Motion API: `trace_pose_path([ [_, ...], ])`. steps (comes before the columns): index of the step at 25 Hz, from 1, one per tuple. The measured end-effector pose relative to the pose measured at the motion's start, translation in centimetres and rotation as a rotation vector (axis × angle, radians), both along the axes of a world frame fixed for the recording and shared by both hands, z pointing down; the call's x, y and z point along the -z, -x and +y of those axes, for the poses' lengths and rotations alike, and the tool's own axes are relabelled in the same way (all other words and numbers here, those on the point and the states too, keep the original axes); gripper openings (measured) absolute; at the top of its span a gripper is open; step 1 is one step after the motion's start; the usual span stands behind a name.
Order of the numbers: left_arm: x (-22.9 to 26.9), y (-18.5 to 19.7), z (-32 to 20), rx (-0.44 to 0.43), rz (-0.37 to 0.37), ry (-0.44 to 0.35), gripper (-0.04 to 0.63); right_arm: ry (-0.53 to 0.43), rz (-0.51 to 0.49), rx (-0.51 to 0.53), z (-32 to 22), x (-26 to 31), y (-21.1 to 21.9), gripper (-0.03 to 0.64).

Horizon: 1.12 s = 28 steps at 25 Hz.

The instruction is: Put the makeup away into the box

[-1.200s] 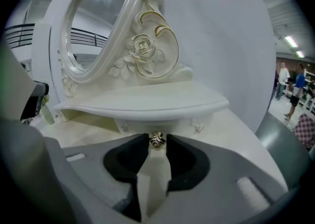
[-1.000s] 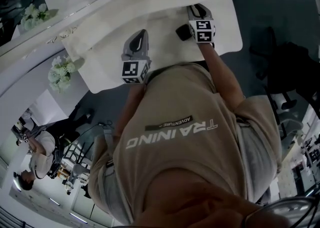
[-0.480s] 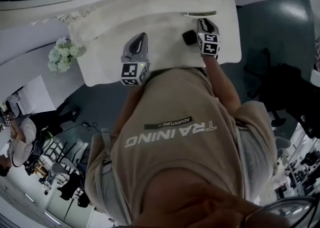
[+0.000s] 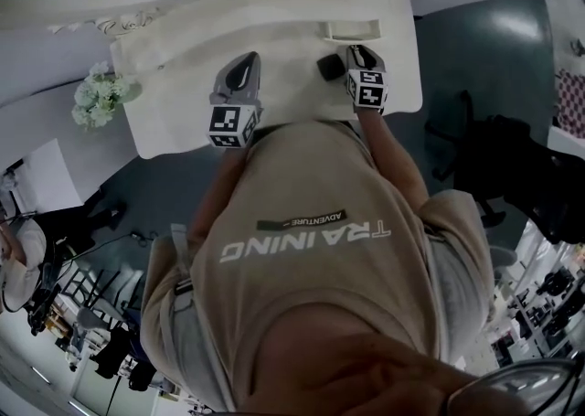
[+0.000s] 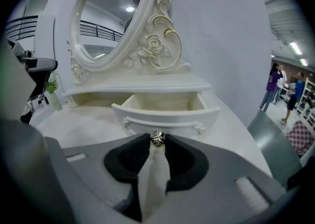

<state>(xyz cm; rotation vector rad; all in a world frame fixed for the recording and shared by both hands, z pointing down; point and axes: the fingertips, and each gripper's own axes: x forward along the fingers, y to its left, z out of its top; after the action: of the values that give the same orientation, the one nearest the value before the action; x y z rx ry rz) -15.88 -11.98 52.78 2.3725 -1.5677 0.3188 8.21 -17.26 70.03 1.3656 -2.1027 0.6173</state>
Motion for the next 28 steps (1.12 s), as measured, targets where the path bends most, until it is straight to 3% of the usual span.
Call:
trace_pose_path([
  [8, 0.9, -2.0, 0.1, -0.07, -0.005, -0.014, 0.008, -0.023, 0.012, 0.013, 1.3, 0.5, -0.6, 0.104],
  [10, 0.8, -2.2, 0.0, -0.085, -0.006, -0.008, 0.008, -0.033, 0.0, 0.028, 2.0, 0.7, -0.3, 0.163],
  [13, 0.6, -2.4, 0.1, -0.109, -0.003, -0.006, 0.008, -0.016, -0.051, 0.054, 3.9, 1.0, 0.3, 0.198],
  [18, 0.2, -2.5, 0.0, -0.137, 0.017, -0.006, 0.008, 0.03, -0.051, 0.18, 7.0, 1.1, 3.2, 0.305],
  [28, -1.0, -1.5, 0.1, -0.162, 0.06, 0.013, 0.007, 0.06, 0.028, 0.248, 7.2, -0.2, 6.5, 0.383],
])
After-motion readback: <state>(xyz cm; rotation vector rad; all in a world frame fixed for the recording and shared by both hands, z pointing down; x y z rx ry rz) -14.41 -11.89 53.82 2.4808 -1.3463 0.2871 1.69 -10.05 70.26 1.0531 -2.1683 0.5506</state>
